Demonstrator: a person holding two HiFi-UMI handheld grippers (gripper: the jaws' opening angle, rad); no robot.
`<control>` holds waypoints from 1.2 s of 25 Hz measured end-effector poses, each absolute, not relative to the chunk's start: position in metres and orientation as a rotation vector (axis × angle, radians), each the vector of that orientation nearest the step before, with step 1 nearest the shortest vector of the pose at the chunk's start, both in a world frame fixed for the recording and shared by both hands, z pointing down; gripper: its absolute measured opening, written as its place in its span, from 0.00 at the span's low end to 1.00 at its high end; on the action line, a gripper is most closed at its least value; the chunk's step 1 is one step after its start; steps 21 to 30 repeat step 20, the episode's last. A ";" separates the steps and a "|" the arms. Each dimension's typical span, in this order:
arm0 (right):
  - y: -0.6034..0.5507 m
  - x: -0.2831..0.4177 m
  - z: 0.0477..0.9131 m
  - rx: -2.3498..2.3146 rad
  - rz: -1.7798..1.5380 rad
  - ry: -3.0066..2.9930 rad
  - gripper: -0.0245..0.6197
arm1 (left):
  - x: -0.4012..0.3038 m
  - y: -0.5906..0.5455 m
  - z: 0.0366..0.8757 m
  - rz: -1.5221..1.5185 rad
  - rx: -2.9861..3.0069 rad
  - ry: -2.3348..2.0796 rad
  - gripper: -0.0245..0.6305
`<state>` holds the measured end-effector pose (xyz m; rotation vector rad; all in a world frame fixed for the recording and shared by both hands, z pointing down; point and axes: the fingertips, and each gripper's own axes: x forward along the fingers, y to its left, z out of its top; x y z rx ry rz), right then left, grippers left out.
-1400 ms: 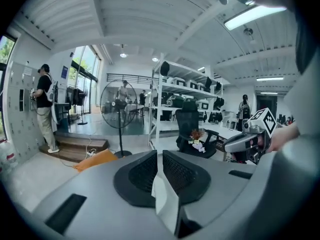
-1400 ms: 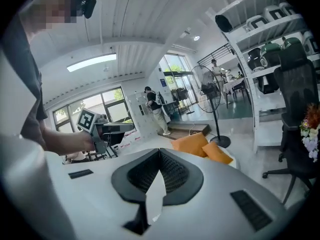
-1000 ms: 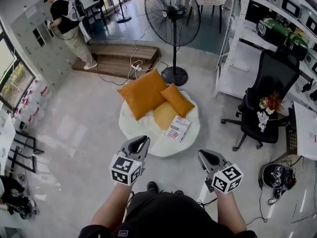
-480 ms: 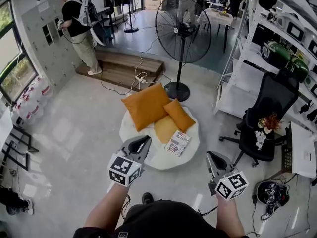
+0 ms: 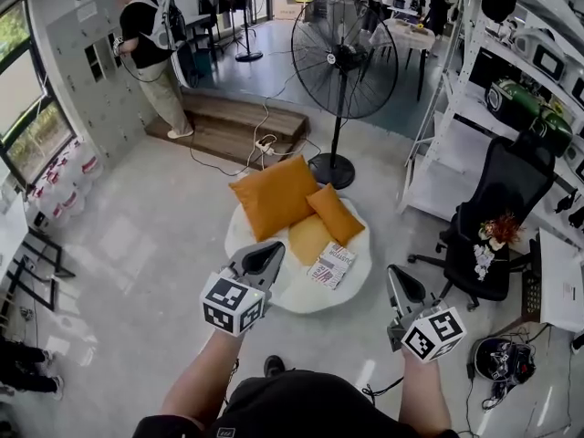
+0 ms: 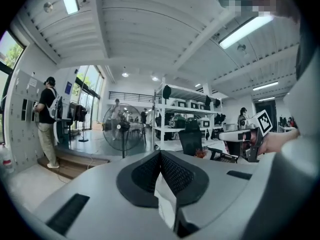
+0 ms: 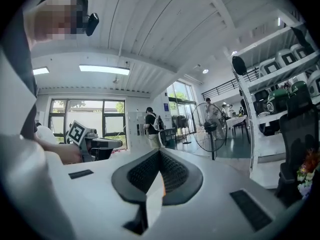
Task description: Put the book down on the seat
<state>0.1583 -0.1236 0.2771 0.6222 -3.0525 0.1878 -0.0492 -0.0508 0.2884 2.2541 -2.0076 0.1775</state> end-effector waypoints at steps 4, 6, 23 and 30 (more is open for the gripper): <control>-0.119 0.155 0.288 0.614 0.214 -3.037 0.06 | -0.058 -0.045 0.303 0.166 2.189 -2.006 0.04; -0.118 0.154 0.294 0.607 0.230 -3.034 0.06 | -0.061 -0.042 0.308 0.180 2.172 -2.017 0.04; -0.126 0.144 0.315 0.577 0.299 -3.014 0.06 | -0.068 -0.045 0.325 0.169 2.130 -2.021 0.04; -0.126 0.144 0.315 0.577 0.299 -3.014 0.06 | -0.068 -0.045 0.325 0.169 2.130 -2.021 0.04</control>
